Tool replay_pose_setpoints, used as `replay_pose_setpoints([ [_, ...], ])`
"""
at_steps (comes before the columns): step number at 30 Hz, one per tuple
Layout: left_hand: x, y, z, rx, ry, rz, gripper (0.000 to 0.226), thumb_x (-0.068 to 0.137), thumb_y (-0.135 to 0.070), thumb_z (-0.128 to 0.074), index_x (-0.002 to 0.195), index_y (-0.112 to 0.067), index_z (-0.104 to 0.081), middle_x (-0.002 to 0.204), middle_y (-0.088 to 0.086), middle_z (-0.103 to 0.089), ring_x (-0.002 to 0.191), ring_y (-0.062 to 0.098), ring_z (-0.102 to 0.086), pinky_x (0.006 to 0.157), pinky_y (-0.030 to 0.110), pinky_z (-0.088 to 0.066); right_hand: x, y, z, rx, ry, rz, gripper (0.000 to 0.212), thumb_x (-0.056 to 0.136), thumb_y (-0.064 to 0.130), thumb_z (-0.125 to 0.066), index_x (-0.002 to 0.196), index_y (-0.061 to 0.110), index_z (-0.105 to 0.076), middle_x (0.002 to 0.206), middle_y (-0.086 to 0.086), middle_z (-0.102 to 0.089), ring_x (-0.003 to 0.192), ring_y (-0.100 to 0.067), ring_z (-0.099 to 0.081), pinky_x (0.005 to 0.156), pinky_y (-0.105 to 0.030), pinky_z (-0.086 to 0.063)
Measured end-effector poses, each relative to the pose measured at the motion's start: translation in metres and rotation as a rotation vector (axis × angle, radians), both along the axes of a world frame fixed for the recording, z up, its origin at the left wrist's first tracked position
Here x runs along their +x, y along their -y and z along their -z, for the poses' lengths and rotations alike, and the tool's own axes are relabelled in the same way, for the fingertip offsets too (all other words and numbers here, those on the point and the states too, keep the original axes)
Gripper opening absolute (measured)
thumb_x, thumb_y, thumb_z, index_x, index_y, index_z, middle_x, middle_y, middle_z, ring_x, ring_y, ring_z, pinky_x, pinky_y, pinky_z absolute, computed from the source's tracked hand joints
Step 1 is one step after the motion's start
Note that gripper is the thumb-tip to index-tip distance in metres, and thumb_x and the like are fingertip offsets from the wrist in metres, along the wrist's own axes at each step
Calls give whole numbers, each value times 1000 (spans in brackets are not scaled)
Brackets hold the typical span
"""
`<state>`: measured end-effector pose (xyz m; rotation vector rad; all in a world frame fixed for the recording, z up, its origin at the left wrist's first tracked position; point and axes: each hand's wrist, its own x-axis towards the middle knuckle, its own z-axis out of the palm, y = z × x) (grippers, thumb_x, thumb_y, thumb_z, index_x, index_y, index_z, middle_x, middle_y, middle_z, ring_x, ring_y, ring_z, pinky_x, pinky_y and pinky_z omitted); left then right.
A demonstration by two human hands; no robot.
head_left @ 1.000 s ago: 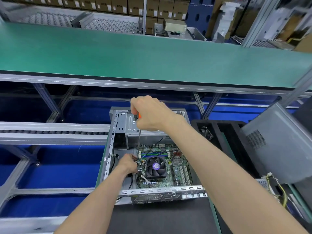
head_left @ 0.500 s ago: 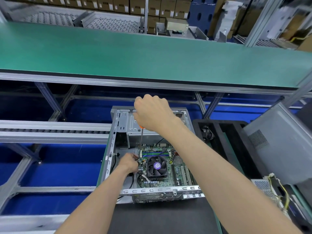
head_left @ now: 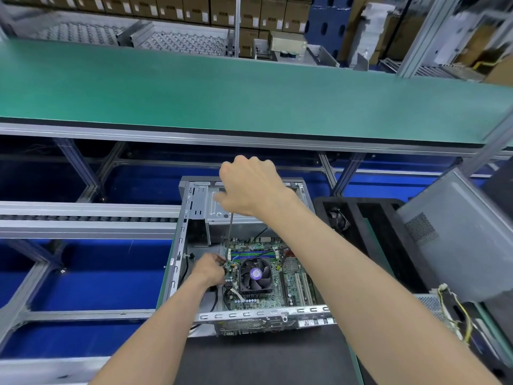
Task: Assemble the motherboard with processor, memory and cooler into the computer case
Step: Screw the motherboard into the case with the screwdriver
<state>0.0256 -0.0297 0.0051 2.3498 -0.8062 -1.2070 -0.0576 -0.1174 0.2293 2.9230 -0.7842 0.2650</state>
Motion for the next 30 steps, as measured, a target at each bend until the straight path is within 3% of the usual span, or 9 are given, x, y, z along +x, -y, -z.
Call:
replay_pose_setpoints([
  [4, -1, 0, 0, -6, -7, -6, 43, 87, 11, -60, 125, -9, -57, 106, 4, -60, 101, 20, -61, 80, 19, -47, -1, 0, -5, 276, 17, -68, 21, 76, 14, -59, 96, 13, -53, 90, -3, -53, 78, -29, -51, 62, -35, -33],
  [6, 0, 0, -1, -2, -7, -3, 47, 84, 12, -64, 125, -11, -57, 104, 2, -58, 97, 18, -59, 76, 17, -45, 0, -2, 1, 126, 28, -41, 13, 87, 18, -58, 90, 12, -47, 75, -1, -41, 74, -30, -49, 61, -36, -31],
  [9, 0, 0, -1, 3, -4, -6, 50, 84, 12, -65, 127, -10, -57, 103, 3, -58, 95, 18, -57, 75, 17, -44, 1, -3, 4, -52, 31, 8, 25, 94, 33, -57, 85, 15, -42, 68, 3, -29, 67, -27, -46, 59, -36, -28],
  [14, 0, 0, 0, 3, 4, -7, 52, 82, 13, -66, 127, -12, -59, 108, 4, -61, 97, 18, -60, 76, 19, -47, 1, -3, -5, 252, 13, -79, 28, 74, 16, -60, 101, 14, -52, 95, -1, -53, 77, -28, -49, 64, -37, -33],
  [17, 1, -1, 1, -4, 11, -7, 54, 82, 14, -64, 128, -12, -61, 123, 7, -64, 106, 21, -63, 87, 24, -52, 3, -5, -1, 85, 25, -28, 13, 87, 17, -57, 90, 12, -45, 75, 0, -39, 72, -29, -45, 62, -37, -31],
  [20, 1, -2, 2, -18, 21, -8, 53, 82, 13, -63, 128, -13, -62, 126, 7, -64, 109, 22, -63, 91, 24, -52, 4, -2, 2, -91, 16, 29, 20, 95, 24, -55, 85, 14, -40, 67, 2, -26, 68, -29, -44, 61, -37, -30],
  [25, 1, -1, 2, -31, 23, -17, 55, 81, 13, -65, 129, -13, -62, 129, 7, -62, 109, 21, -61, 92, 23, -50, -3, 1, -7, 228, -15, -96, 28, 75, 17, -62, 100, 13, -52, 96, -4, -50, 77, -27, -50, 59, -33, -31],
  [27, 1, -1, 3, -33, 25, -20, 54, 82, 12, -64, 129, -13, -61, 129, 7, -63, 112, 22, -62, 95, 26, -51, -3, 1, -7, 239, 1, -92, 24, 75, 11, -59, 98, 12, -52, 93, -5, -51, 76, -27, -49, 54, -30, -27],
  [30, 1, -1, 3, -35, 28, -25, 52, 84, 12, -60, 130, -13, -60, 131, 8, -62, 114, 22, -62, 96, 28, -52, 0, -1, -3, 54, 8, -7, 12, 89, 16, -55, 87, 12, -44, 72, 0, -34, 69, -27, -43, 56, -33, -26],
])
